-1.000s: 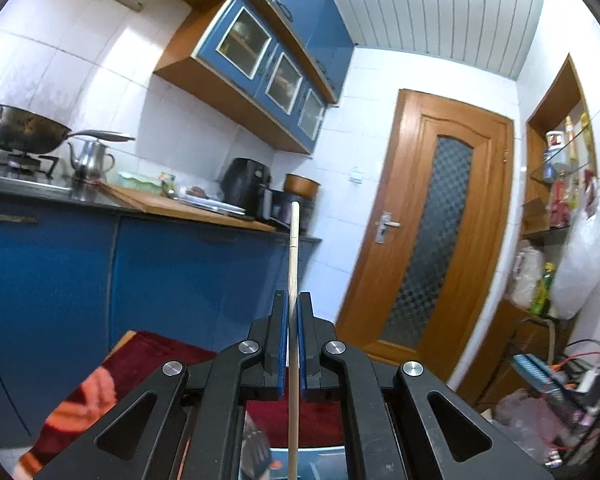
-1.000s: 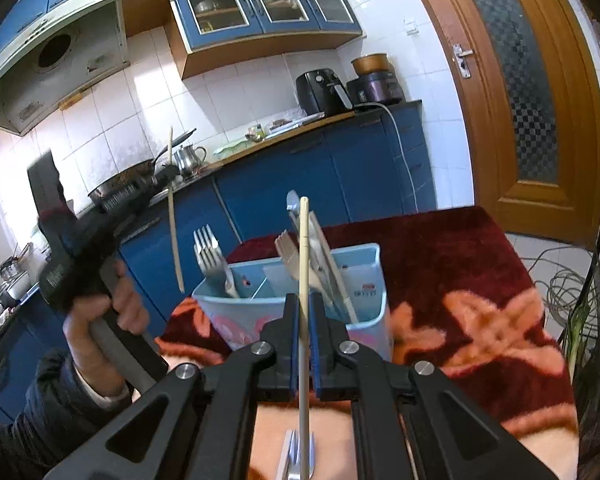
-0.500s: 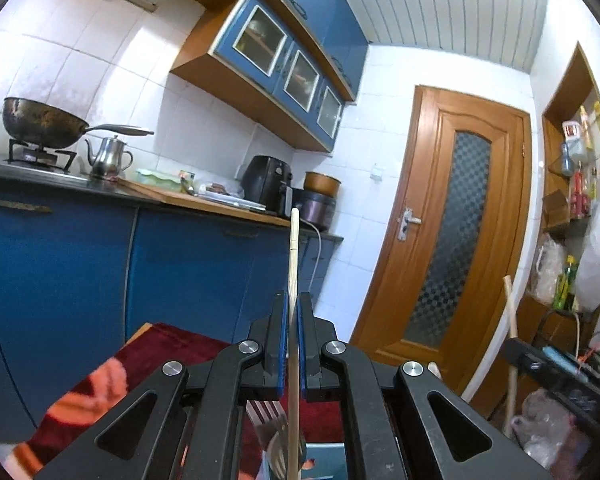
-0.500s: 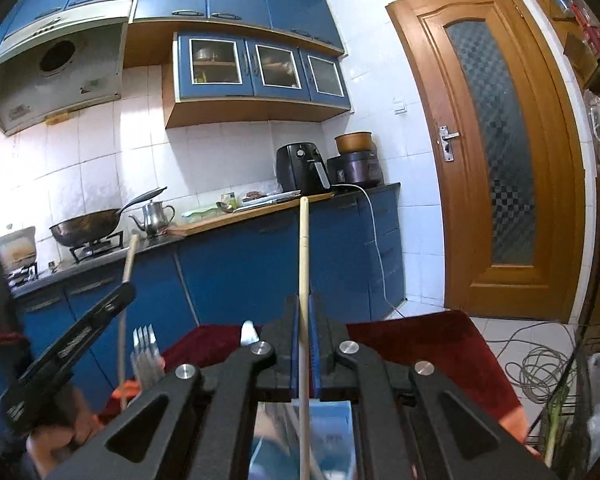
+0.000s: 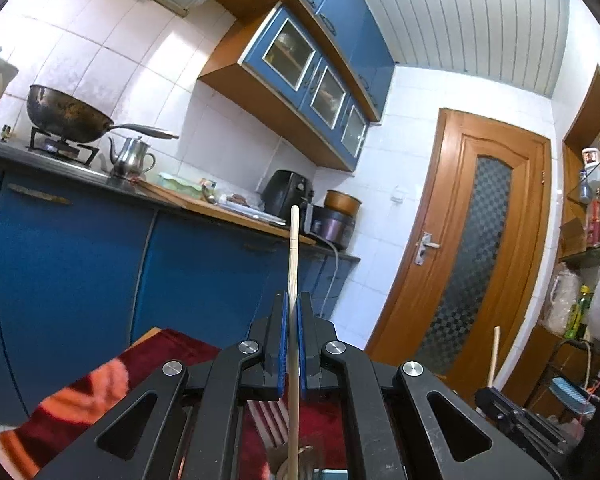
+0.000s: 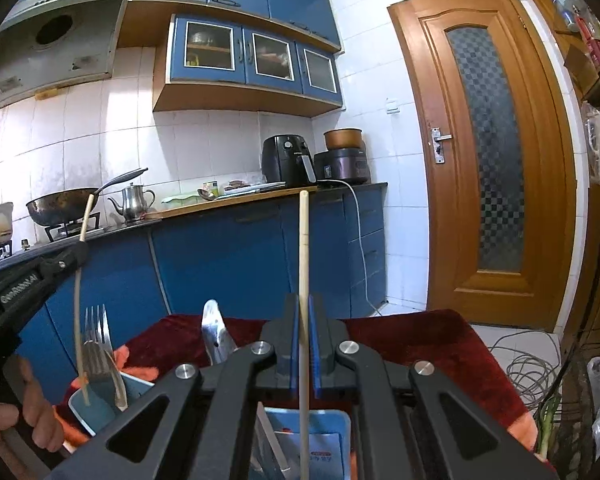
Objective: Organize utensils
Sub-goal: 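Carry both chopsticks to the blue caddy, lower them in and open both tools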
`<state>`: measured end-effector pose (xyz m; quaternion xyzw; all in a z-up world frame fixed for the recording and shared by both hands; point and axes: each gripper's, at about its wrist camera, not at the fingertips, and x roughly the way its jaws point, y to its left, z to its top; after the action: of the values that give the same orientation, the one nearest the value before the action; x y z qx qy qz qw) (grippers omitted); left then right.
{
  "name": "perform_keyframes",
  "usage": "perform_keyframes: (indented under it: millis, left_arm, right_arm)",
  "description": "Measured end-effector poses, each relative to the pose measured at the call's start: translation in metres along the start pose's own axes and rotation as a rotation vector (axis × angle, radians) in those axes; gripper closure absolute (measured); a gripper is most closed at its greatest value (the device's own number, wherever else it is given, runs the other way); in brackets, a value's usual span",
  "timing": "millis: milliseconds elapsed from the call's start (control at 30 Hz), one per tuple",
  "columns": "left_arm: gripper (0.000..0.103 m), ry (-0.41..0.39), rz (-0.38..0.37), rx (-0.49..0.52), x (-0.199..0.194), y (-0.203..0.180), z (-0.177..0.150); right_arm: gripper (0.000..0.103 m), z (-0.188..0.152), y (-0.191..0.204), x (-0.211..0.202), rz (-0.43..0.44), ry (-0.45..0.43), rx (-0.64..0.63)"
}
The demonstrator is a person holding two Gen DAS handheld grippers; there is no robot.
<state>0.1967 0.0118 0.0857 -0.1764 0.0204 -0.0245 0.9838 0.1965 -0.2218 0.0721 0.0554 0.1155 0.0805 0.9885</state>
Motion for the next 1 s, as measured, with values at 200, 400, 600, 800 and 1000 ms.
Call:
perform_keyframes:
  millis: [200, 400, 600, 800, 1000]
  left_arm:
    - [0.099, -0.043, 0.037, 0.023, -0.001, -0.003, -0.005]
    - [0.099, -0.017, 0.038, 0.075, -0.005, -0.007, -0.014]
    - [0.098, 0.037, 0.031, 0.084, -0.013, -0.002, -0.017]
    - [0.098, 0.066, 0.017, 0.132, -0.027, -0.007, -0.022]
    - [0.098, 0.111, -0.004, 0.159, -0.037, -0.012, -0.026]
  right_arm:
    - [0.096, -0.005, 0.000, -0.001, 0.028, 0.009, 0.003]
    - [0.096, -0.013, -0.003, -0.002, 0.037, 0.061, 0.014]
    - [0.096, -0.015, 0.000, -0.011, 0.055, 0.106, -0.002]
    - [0.096, -0.019, -0.003, -0.022, 0.084, 0.154, 0.041]
    - [0.079, -0.021, -0.004, -0.034, 0.100, 0.171, 0.045]
